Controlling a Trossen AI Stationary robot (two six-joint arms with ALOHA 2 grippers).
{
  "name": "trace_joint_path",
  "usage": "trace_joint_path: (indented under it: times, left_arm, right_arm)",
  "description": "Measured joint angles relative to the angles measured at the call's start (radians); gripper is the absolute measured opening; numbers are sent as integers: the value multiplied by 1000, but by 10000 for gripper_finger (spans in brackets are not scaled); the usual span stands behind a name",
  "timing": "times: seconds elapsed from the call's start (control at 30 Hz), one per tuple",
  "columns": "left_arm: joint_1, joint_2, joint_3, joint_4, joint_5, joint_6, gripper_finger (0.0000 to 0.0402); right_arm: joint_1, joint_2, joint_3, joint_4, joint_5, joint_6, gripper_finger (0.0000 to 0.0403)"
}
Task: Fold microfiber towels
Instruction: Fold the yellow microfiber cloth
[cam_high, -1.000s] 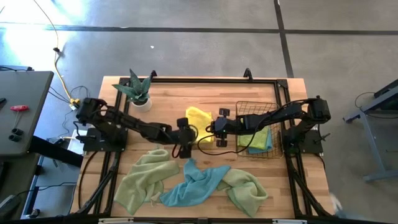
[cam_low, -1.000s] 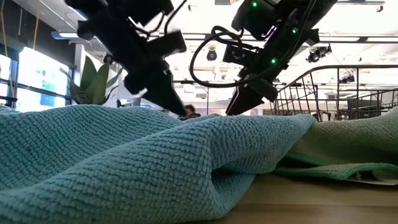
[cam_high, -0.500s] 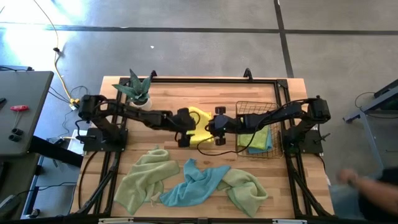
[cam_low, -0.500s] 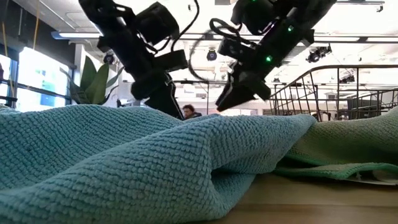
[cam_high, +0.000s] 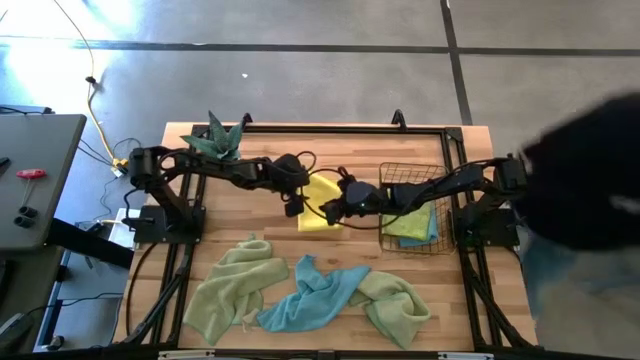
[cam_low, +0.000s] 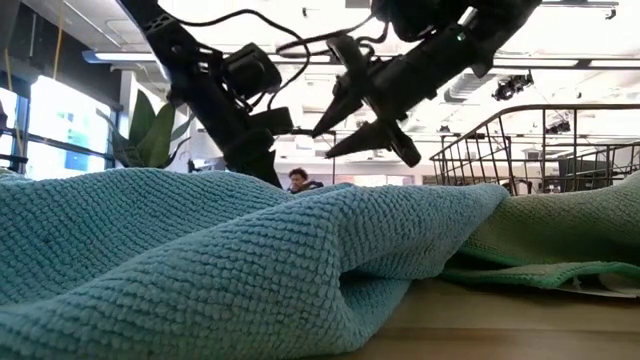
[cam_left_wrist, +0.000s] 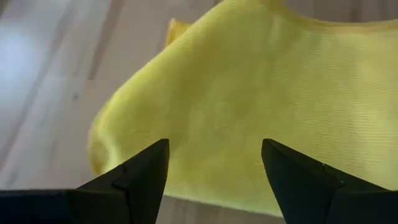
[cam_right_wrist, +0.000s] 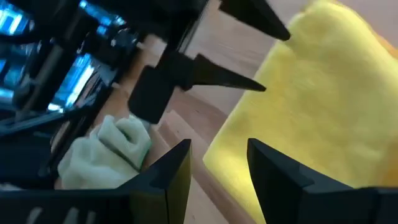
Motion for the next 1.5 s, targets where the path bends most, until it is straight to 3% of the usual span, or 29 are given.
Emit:
trace_joint_path:
  times: [0.27,0.53,0.7,0.93,1.17,1.5]
  left_arm:
    - [-2,45,-2,31,37,25,229]
    - [6,61,-1,38,32,46,214]
    - [6,85,-2,28,32,69,206]
    - [6,109,1,18,33,62,202]
    - [5,106,3,-20,32,-63,202]
    - [-6,102,6,-108,27,-398,202]
  right_arm:
    - [-7,4,0,-37,-18,248,149]
    - [5,18,0,-15,4,266,149]
    - [3,18,0,19,25,362,149]
    - [-5,18,0,0,-5,390,149]
    - [-4,18,0,-18,-11,365,149]
    - [-11,18,0,-55,-8,146,149]
